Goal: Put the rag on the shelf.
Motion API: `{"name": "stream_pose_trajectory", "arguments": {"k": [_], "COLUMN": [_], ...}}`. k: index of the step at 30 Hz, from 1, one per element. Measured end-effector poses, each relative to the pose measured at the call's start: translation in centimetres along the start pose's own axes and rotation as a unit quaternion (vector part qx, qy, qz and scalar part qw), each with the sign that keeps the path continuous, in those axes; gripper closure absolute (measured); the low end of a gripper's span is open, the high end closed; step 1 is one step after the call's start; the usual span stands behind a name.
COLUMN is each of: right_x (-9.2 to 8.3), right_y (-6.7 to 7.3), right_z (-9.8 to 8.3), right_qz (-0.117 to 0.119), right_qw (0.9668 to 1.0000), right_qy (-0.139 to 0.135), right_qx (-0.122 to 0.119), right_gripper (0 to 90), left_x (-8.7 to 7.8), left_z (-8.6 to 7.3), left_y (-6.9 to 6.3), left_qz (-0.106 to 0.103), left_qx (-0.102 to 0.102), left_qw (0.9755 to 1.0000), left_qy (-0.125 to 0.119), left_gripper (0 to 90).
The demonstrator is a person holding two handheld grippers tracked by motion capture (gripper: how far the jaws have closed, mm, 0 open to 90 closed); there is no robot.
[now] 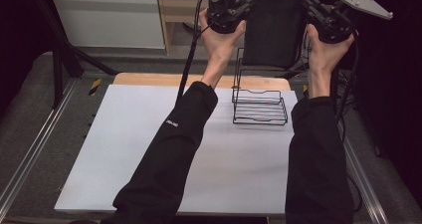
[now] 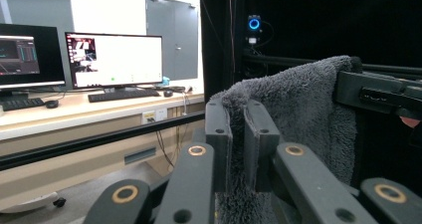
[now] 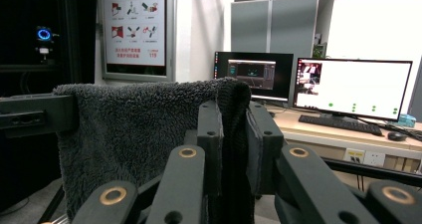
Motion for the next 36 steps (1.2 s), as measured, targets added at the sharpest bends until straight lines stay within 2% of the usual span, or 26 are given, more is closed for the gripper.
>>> {"name": "stream_pose_trajectory", "arguments": {"k": [5,10,18,26,36], "right_x": [-0.3,-0.8,-2.1,-3.3,-4.4], "right_y": [-0.2,-0.3,0.2,0.8,0.9], "right_z": [-1.2,-2.8,-5.0,-6.2,-7.1], "right_qz": [0.004,0.009,0.019,0.024,0.026], "right_qw": [0.9999,0.9998,0.9993,0.9991,0.9989], "right_qy": [0.009,0.019,0.029,0.03,0.037], "right_qx": [0.001,0.006,0.013,0.019,0.007], "right_gripper": [79.4,79.4,79.3,79.2,79.1], "left_x": [0.2,0.5,0.0,-0.9,-1.3], "left_z": [-1.0,-2.6,-4.8,-5.7,-6.8], "left_y": [-0.2,0.0,-0.1,-0.7,-1.4], "left_qz": [-0.002,-0.004,-0.019,-0.026,-0.034], "left_qx": [0.01,0.011,0.015,0.037,0.044], "left_qw": [0.9999,0.9997,0.9989,0.9977,0.9967], "left_qy": [0.011,0.023,0.041,0.051,0.058], "left_gripper": [82.4,82.4,82.4,82.4,82.4]}}
Point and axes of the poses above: each handheld gripper's, and its own axes: x roughly forward along the jaws, z roughly out of its top, y roughly to its left, the point moved 7 cm from there along x, roughly forward along the jaws, and after that the axes turned 13 degrees about -x, right-handed, at the moved point
